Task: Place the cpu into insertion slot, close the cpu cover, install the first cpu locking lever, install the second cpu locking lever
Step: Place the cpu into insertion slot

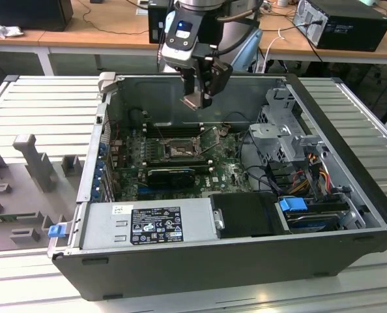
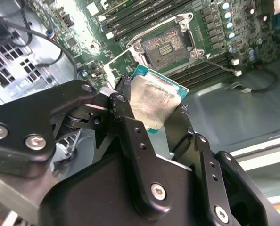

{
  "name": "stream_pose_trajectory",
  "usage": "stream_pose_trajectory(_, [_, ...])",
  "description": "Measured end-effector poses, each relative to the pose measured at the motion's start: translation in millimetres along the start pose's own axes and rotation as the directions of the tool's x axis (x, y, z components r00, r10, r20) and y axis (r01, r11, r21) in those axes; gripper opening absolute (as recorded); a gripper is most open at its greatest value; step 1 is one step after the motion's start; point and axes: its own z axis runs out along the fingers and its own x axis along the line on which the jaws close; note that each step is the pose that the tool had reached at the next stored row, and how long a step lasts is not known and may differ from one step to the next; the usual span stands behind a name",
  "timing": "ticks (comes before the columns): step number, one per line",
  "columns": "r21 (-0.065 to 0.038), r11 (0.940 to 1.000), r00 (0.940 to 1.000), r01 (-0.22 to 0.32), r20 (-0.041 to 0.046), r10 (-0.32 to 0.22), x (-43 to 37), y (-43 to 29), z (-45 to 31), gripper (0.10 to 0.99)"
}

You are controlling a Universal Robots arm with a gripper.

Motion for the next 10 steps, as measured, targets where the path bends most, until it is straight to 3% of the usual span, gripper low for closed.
stream_pose_trajectory(10, [0.001,0.9965,0.9965,-0.084,0.0060,0.084,0.2,-0.5,3.1,0.529])
